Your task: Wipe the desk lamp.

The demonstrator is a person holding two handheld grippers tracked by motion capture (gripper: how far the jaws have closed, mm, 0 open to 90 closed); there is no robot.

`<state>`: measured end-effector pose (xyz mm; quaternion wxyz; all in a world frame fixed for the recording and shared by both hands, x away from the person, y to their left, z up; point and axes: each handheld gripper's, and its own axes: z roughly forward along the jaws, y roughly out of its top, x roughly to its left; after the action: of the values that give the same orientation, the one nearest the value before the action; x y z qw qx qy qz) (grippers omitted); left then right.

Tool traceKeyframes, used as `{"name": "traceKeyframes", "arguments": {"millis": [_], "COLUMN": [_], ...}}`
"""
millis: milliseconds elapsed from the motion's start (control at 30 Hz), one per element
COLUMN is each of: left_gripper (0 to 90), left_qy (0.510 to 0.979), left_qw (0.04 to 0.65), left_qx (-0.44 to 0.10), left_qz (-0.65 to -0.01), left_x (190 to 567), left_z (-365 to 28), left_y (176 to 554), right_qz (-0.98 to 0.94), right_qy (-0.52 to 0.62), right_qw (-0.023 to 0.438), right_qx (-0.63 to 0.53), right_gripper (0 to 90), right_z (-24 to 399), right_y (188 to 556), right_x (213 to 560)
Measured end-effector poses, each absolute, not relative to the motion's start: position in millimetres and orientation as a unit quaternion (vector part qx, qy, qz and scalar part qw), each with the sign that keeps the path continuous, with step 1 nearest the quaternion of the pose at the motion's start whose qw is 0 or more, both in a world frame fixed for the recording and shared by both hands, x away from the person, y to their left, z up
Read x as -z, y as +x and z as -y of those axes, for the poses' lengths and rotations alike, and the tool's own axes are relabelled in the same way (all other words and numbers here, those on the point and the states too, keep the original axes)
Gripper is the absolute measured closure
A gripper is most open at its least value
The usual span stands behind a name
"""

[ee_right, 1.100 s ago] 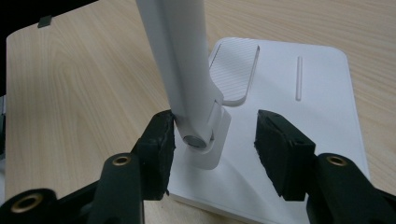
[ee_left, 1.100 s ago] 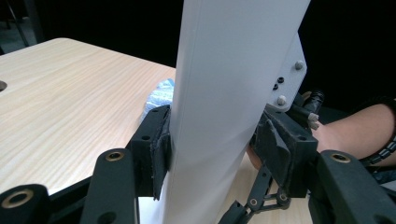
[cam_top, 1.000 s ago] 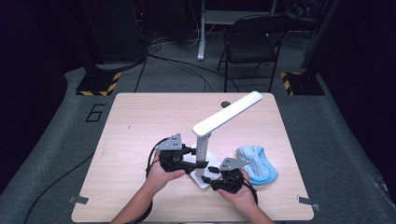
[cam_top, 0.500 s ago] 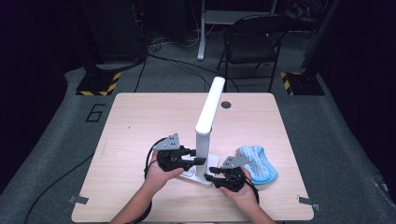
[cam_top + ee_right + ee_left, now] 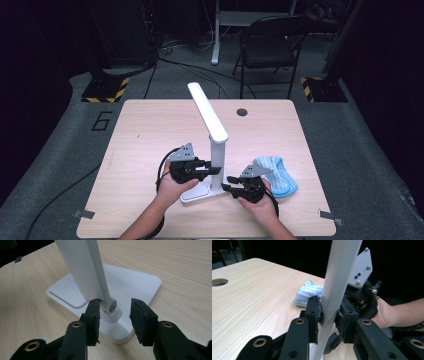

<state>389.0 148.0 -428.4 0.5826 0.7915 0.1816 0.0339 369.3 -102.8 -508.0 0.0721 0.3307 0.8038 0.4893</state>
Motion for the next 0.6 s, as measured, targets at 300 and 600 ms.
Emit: {"name": "traceKeyframes", "arguments": {"millis": [300, 600], "left_gripper": [73.9, 72.1], "left_qy": [0.791, 0.792], "left_qw": [0.581, 0.575], "left_qx": [-0.052, -0.061], "left_qz": [-0.186, -0.196], "left_x": [428.0, 425.8], "left_z": [-131.9, -109.1], "left_y": [398.9, 407.6], "right_qz": [-0.787, -0.777], "right_qy": [0.366, 0.376], "right_qw": [0.082, 0.110], "right_qx": [-0.490, -0.494], "right_gripper": [55.4, 43.3], "right_z": [113.4, 115.9], "right_y": [376.3, 371.4], "right_x": [509.6, 505.5]}}
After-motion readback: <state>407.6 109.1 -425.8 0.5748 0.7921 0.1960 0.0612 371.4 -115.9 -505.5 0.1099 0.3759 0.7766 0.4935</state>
